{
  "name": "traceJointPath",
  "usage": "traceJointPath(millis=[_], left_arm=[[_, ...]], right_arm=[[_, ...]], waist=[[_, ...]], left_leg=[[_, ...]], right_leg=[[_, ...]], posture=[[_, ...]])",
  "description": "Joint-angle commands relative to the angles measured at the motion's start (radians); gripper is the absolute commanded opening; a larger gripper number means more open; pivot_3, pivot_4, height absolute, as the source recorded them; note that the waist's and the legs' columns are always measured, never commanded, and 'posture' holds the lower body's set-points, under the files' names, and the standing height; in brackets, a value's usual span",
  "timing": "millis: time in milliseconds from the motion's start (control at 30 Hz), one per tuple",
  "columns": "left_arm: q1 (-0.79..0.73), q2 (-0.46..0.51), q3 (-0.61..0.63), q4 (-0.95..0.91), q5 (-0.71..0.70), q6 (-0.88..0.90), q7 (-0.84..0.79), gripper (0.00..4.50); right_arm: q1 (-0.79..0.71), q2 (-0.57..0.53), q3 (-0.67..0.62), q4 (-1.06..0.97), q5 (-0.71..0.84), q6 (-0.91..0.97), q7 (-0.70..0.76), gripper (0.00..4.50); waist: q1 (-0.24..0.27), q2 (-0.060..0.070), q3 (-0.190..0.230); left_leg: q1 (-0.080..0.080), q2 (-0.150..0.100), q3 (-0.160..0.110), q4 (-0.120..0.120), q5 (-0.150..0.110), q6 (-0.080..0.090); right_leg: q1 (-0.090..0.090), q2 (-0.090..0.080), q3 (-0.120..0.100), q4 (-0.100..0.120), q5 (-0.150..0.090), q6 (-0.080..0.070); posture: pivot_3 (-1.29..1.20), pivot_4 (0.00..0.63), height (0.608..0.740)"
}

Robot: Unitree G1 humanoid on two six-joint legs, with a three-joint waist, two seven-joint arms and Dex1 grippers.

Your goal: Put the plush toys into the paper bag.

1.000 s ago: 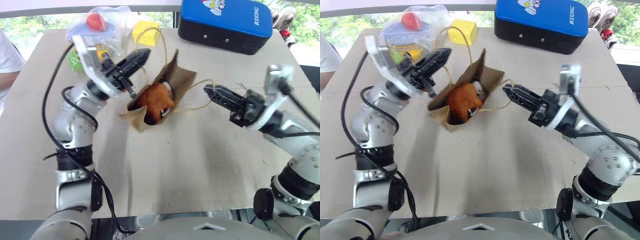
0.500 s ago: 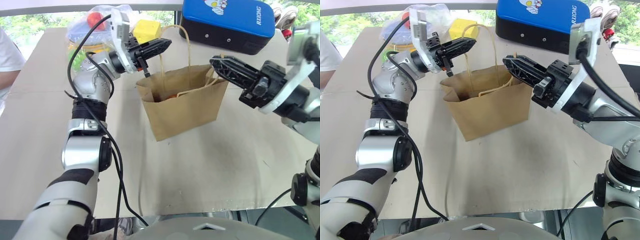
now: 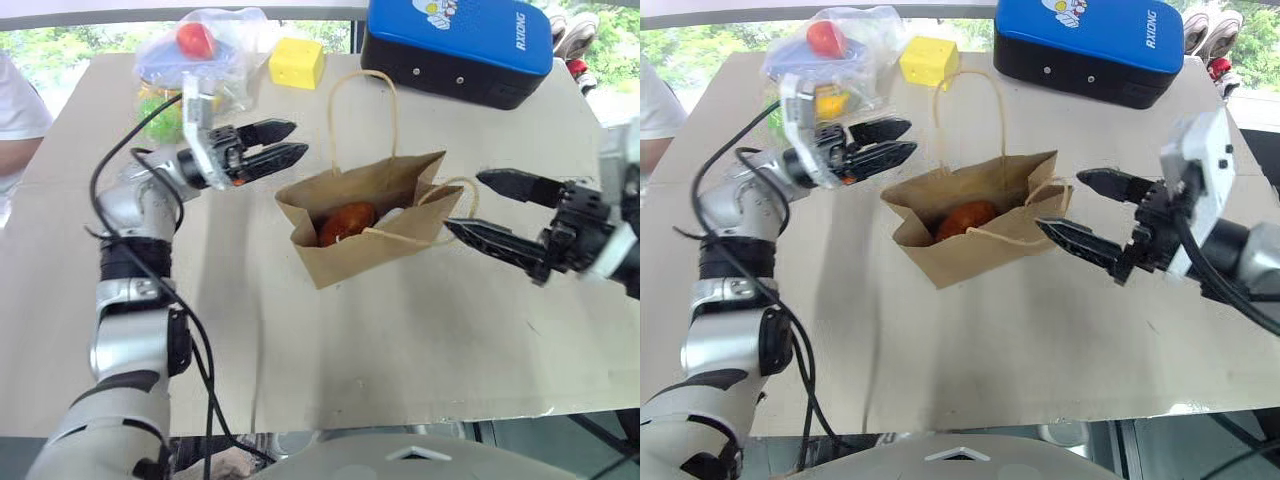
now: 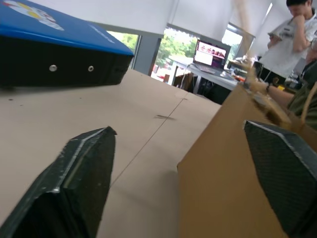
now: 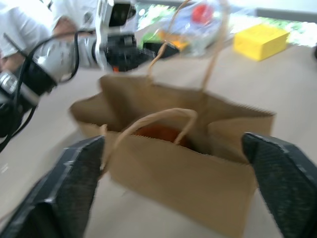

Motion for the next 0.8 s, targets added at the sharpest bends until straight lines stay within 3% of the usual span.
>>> traceJointPath(millis=[33,233,267,333,433,567,667,700,800], left_arm=[[0.069,0.027,0.033,-0.13,-0.072,0.071,-0.025,4.5],[0.159,0.019,0.037,-0.243,-0.114,0.087,-0.033,4.5],[0.168,0.018,0.036,-0.255,-0.119,0.088,-0.035,4.5],[0.185,0.021,0.02,-0.269,-0.119,0.083,-0.056,4.5],[0.183,0.028,0.0,-0.267,-0.131,0.112,-0.084,4.5],[0.139,0.049,0.0,-0.214,-0.135,0.138,-0.116,4.5],[0.124,0.098,-0.029,-0.199,-0.103,0.125,-0.174,4.5],[0.129,0.113,-0.041,-0.207,-0.101,0.13,-0.192,4.5],[0.18,0.134,-0.066,-0.258,-0.079,0.096,-0.212,4.5]], right_arm=[[0.008,-0.029,-0.081,0.012,0.118,-0.071,0.016,4.29],[0.025,-0.075,-0.12,0.017,0.324,-0.164,-0.063,4.29],[0.041,-0.088,-0.133,0.003,0.309,-0.154,-0.055,4.29],[0.115,-0.134,-0.131,-0.074,0.131,-0.074,0.039,4.29],[0.165,-0.14,-0.023,-0.129,-0.097,-0.087,0.152,3.56],[0.136,-0.086,0.247,-0.127,-0.385,-0.152,0.245,1.72],[0.053,0.022,0.473,-0.085,-0.584,-0.207,0.29,0.33],[0.028,0.059,0.533,-0.067,-0.641,-0.223,0.301,0.03],[-0.047,0.17,0.683,0.011,-0.808,-0.277,0.324,0.03]], waist=[[0.002,0.0,0.0],[0.017,0.0,0.0],[0.018,0.0,0.0],[0.021,0.0,0.0],[0.022,0.0,0.0],[0.018,-0.001,-0.001],[0.01,-0.002,-0.001],[0.011,-0.001,0.0],[0.011,0.0,0.0]], left_leg=[[0.0,0.0,0.0,0.0,0.0,0.0],[0.003,0.0,0.001,0.0,0.0,0.0],[0.003,0.0,0.001,0.0,0.0,0.0],[0.003,0.0,0.001,0.0,0.0,0.0],[0.003,0.0,0.0,0.0,0.0,0.0],[0.003,0.0,0.001,0.002,0.0,0.0],[0.004,0.001,0.001,0.002,0.0,0.0],[0.004,0.001,0.001,0.002,0.0,0.0],[0.004,0.0,0.002,0.001,0.0,0.0]], right_leg=[[0.0,0.0,0.0,0.0,0.0,0.0],[0.002,0.0,0.001,0.001,0.0,0.0],[0.002,0.0,0.001,0.0,0.0,0.0],[0.002,0.0,0.0,0.0,0.0,0.0],[0.002,0.0,0.0,0.0,0.0,0.0],[0.002,0.001,0.0,0.001,-0.002,0.003],[0.002,0.002,0.001,0.001,-0.003,0.002],[0.002,0.002,0.001,0.001,-0.003,0.002],[0.002,0.001,0.002,0.002,-0.003,0.002]], posture=[[0.0,0.15,0.74],[0.0,0.15,0.74],[0.0,0.15,0.74],[0.0,0.15,0.74],[0.0,0.15,0.74],[0.0,0.15,0.74],[0.0,0.15,0.74],[0.0,0.15,0.74],[0.0,0.15,0.74]])
